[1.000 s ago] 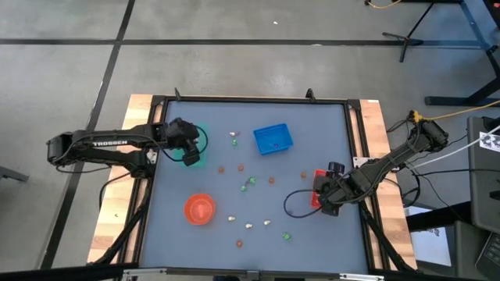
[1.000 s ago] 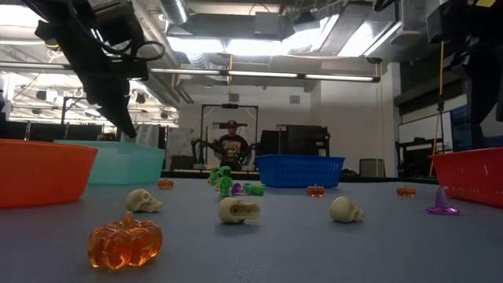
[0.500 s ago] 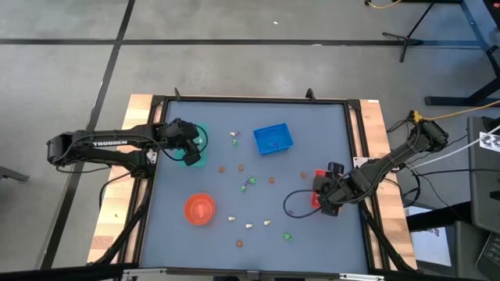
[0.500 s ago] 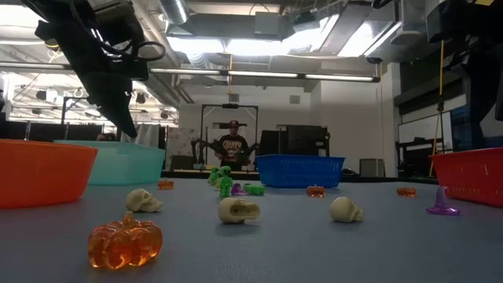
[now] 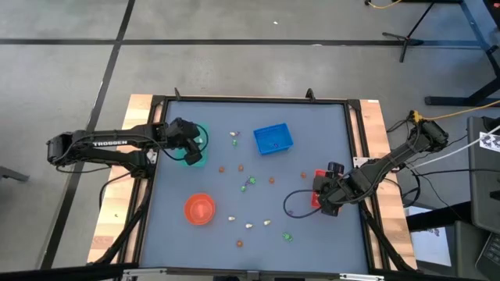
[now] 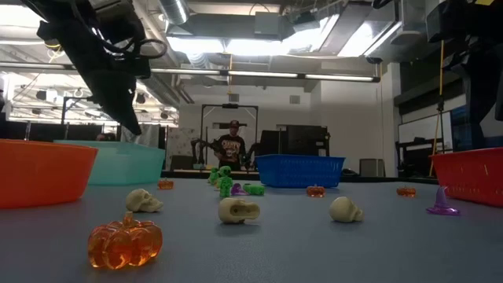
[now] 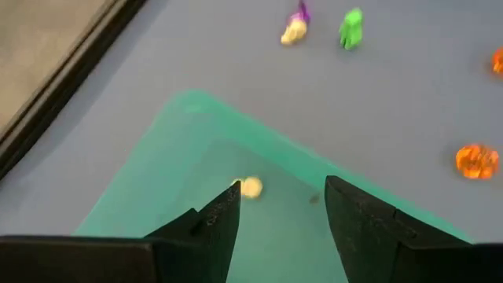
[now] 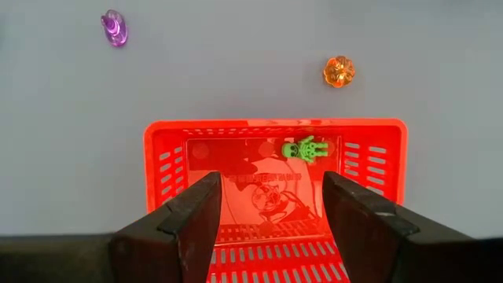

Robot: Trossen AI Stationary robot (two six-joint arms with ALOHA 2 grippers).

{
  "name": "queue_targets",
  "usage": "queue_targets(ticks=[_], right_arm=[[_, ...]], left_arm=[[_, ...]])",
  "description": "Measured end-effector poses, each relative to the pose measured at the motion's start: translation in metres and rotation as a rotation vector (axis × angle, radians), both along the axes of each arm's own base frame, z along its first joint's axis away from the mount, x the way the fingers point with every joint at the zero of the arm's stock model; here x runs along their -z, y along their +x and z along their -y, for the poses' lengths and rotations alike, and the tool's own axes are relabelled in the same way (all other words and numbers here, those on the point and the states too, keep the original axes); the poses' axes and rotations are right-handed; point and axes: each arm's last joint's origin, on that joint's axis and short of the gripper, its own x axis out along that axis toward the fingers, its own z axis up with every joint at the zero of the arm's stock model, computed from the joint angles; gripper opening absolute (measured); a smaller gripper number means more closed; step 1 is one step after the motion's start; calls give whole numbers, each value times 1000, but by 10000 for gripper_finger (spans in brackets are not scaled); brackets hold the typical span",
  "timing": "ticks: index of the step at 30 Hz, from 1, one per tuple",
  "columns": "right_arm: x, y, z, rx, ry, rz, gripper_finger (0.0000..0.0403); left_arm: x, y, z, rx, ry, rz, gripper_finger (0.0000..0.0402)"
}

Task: Sort Halloween decoration
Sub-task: Put the purple hat toy into the blue bin

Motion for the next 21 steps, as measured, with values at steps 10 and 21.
queue_targets(ticks=[10,21], right_arm=[[0,0,0,0,0,0,221],[0,0,0,0,0,0,221]], left_arm=[[-18,18,-5,20,68,267,170],[-43,36,-9,71,143,579,170]])
